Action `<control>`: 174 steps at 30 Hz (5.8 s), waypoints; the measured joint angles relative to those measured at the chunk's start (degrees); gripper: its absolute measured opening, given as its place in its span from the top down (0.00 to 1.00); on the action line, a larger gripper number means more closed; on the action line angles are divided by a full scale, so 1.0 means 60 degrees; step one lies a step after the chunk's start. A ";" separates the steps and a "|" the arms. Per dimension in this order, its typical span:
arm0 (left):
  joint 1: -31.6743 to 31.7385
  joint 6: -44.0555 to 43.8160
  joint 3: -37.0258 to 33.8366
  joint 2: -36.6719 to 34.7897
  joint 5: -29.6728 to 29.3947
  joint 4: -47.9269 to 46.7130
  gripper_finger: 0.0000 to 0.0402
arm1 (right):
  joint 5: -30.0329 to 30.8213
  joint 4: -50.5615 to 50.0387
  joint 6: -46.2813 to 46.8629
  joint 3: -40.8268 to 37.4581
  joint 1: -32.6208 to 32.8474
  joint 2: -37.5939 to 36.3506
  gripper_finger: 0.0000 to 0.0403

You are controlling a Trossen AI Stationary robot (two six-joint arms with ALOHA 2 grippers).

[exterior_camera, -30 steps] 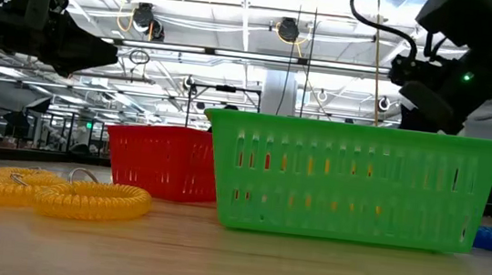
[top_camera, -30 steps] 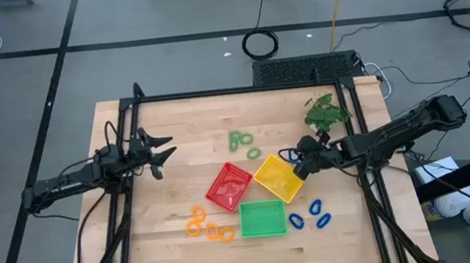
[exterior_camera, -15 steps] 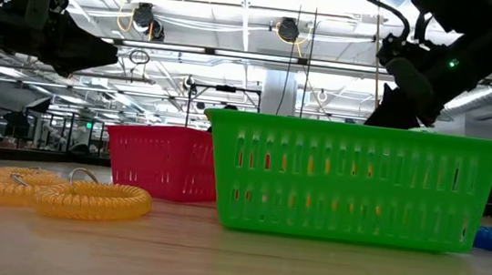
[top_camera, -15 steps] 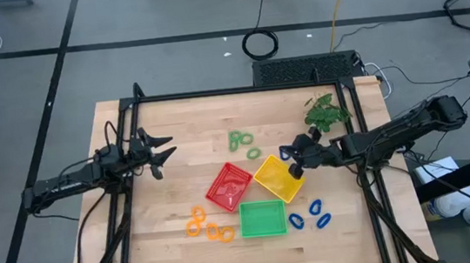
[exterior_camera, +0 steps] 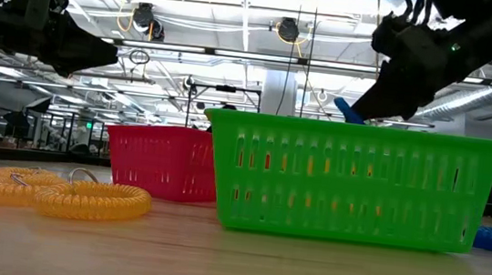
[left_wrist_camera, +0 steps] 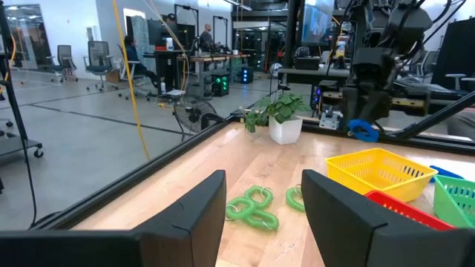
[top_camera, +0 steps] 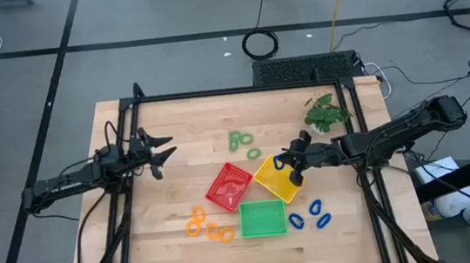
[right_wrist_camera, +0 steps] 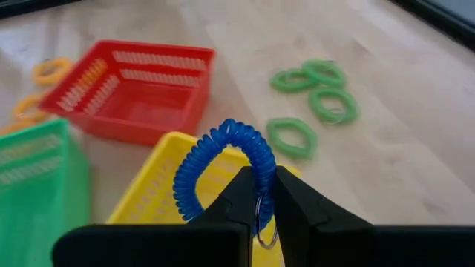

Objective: Sort spring keychains
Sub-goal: Put the blue spring keychain into the yellow bin

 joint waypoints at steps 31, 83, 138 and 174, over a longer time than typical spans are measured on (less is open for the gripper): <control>0.0000 0.0000 -0.0004 -0.0003 0.0000 0.0001 0.54 | -0.2029 -0.0157 0.1362 0.0000 0.0018 0.0004 0.94; -0.0004 0.0000 -0.0004 -0.0003 0.0000 -0.0003 0.54 | -0.2052 -0.0013 0.1565 0.0000 0.0029 0.0812 0.70; 0.0000 0.0000 -0.0003 0.0000 0.0000 -0.0003 0.54 | -0.3504 -0.4415 0.5402 0.0846 0.5435 0.2412 0.60; -0.0001 0.0000 -0.0001 0.0000 0.0000 0.0001 0.54 | -0.2864 -0.6003 0.6359 0.0812 0.6393 0.3107 0.71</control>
